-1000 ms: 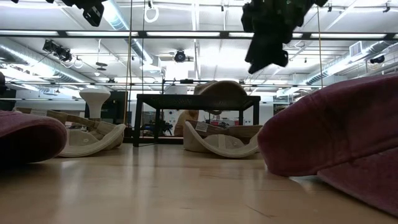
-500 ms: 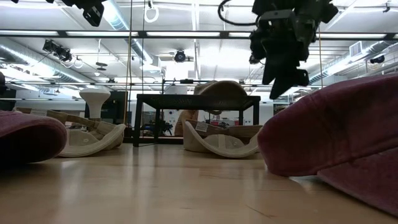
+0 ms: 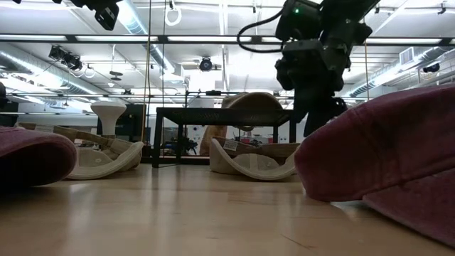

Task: Pick & Place hat
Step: Stack the right brown cap on the brown cap on the shelf

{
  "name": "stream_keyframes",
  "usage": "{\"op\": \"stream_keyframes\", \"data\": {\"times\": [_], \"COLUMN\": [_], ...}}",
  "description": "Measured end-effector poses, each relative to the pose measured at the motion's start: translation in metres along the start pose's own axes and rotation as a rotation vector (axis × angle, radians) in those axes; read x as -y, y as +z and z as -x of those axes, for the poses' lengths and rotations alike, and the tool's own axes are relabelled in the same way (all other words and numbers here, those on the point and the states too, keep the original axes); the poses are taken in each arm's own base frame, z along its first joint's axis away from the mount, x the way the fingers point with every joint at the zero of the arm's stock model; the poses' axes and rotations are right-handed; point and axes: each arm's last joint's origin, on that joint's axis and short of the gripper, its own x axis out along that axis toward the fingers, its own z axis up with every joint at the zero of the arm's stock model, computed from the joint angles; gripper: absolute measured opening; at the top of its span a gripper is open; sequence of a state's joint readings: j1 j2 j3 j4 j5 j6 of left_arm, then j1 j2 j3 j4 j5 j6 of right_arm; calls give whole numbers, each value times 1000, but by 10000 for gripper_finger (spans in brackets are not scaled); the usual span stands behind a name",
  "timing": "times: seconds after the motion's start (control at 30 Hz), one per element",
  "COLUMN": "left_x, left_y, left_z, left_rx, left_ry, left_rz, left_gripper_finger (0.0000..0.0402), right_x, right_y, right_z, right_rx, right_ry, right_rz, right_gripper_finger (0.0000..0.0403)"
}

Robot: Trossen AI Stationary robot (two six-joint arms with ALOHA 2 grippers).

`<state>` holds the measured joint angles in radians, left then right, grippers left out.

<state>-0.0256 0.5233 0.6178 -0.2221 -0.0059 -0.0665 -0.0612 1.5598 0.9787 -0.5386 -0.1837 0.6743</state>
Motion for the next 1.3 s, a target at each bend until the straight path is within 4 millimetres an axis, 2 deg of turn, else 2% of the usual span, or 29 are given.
{"op": "stream_keyframes", "data": {"times": [0.4, 0.67, 0.97, 1.3], "left_x": [0, 0, 0, 0], "left_y": [0, 0, 0, 0], "left_z": [0, 0, 0, 0], "left_rx": [0, 0, 0, 0], "left_ry": [0, 0, 0, 0], "left_rz": [0, 0, 0, 0], "left_gripper_finger": [14, 14, 14, 14], "right_x": [13, 16, 19, 20], "right_y": [6, 9, 5, 5], "right_z": [-18, -19, -29, -29], "right_rx": [-37, -37, -16, -6], "right_ry": [-47, -53, 27, 13], "right_rz": [-41, -35, -42, -41], "right_gripper_finger": [236, 231, 199, 149]}}
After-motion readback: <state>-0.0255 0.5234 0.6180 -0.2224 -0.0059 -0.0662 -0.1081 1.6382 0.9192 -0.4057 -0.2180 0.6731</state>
